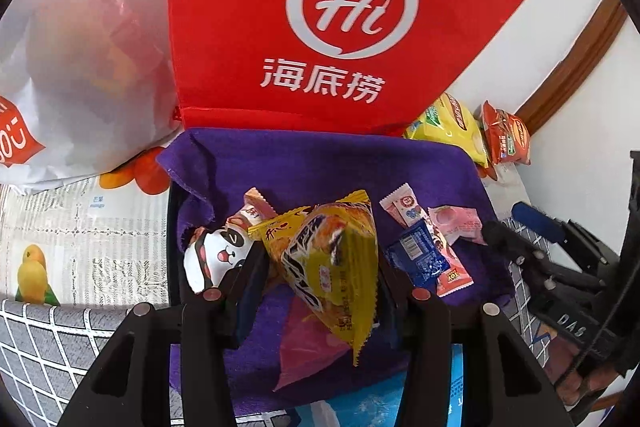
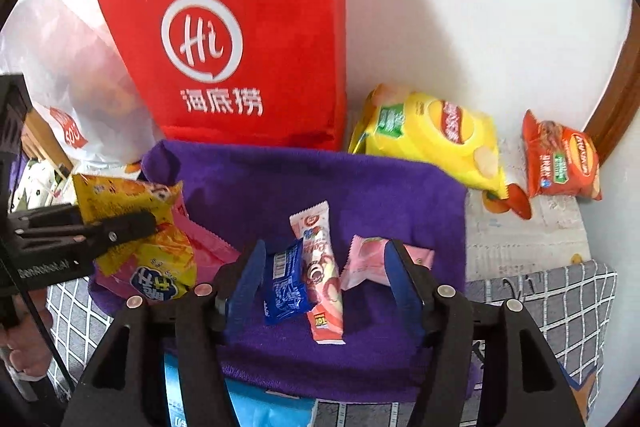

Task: Organize snacks
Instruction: 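Open both tools to drop the blue packet and yellow bag on the towel, then pull both tools back toward the remaining snacks below the tissue pack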

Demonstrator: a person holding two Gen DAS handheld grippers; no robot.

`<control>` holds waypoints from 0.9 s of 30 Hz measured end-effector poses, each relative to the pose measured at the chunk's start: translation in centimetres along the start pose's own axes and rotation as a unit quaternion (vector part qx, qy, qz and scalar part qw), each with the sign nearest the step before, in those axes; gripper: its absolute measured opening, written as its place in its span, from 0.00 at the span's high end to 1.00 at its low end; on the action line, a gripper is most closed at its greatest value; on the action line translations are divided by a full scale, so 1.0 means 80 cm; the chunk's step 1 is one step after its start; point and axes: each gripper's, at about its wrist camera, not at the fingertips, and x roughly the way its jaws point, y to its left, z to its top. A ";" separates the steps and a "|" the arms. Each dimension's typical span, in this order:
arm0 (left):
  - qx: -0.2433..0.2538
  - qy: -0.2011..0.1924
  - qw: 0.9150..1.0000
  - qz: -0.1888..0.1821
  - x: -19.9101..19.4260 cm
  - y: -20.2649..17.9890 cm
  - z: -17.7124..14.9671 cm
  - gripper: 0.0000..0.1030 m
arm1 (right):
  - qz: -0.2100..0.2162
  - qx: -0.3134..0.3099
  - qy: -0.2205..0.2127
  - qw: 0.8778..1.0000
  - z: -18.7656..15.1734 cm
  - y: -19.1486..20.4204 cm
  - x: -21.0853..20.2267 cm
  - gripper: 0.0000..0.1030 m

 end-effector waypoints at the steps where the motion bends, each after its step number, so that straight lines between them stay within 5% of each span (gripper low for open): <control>1: 0.002 0.002 1.000 -0.001 0.001 -0.002 -0.001 0.55 | -0.001 0.002 -0.003 1.000 0.001 -0.001 -0.003 0.40; 12: 0.004 0.021 1.000 -0.015 0.011 -0.007 -0.001 0.54 | -0.007 0.019 -0.018 1.000 0.003 -0.012 -0.017 0.40; 19: 0.012 0.014 1.000 -0.025 0.002 -0.014 0.002 0.32 | -0.004 0.015 -0.024 1.000 0.003 -0.009 -0.021 0.40; 27: 0.019 -0.007 1.000 -0.023 -0.016 -0.019 0.002 0.30 | -0.001 0.026 -0.035 0.999 0.005 -0.008 -0.030 0.40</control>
